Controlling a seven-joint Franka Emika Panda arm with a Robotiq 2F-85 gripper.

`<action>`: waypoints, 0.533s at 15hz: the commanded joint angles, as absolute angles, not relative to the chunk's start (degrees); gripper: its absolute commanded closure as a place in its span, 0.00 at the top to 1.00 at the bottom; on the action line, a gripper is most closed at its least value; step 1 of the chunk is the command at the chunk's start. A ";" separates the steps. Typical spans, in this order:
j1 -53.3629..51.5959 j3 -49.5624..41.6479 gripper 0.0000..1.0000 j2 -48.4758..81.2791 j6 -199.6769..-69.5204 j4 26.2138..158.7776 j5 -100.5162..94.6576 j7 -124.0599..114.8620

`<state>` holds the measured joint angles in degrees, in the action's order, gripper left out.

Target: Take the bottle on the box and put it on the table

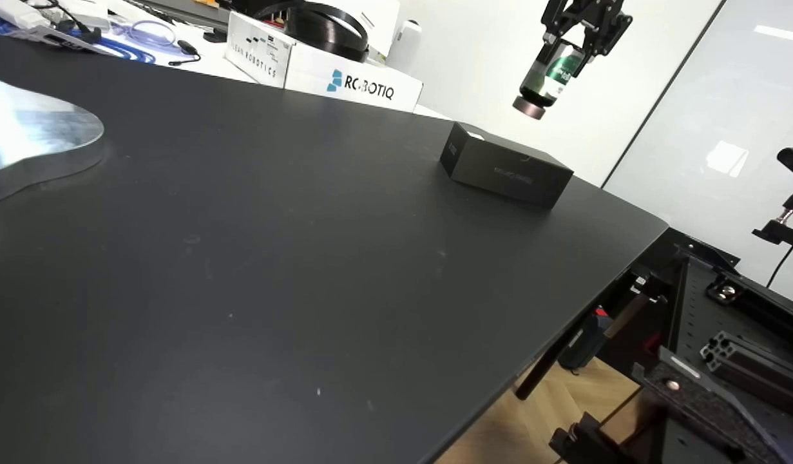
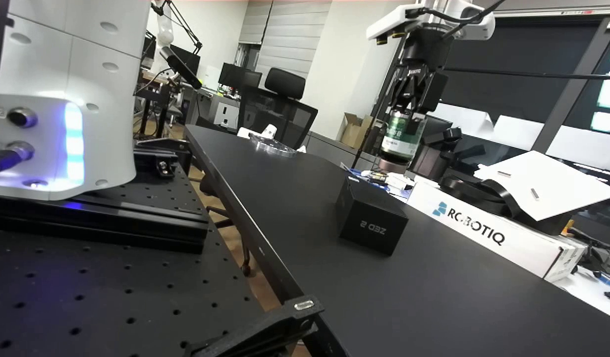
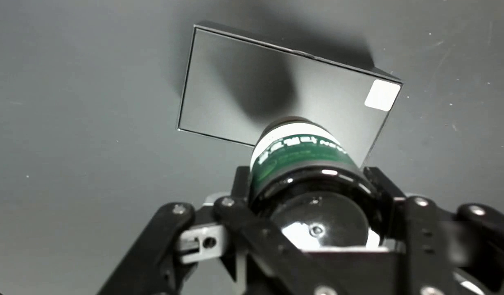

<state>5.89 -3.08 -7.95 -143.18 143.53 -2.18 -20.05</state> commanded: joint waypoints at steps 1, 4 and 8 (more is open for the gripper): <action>4.01 -0.65 0.44 -12.66 -141.95 143.88 -1.87 -19.95; 1.29 2.92 0.44 -15.74 -142.00 144.49 -1.83 -20.05; -3.27 8.54 0.44 -18.25 -141.93 143.84 -1.45 -20.39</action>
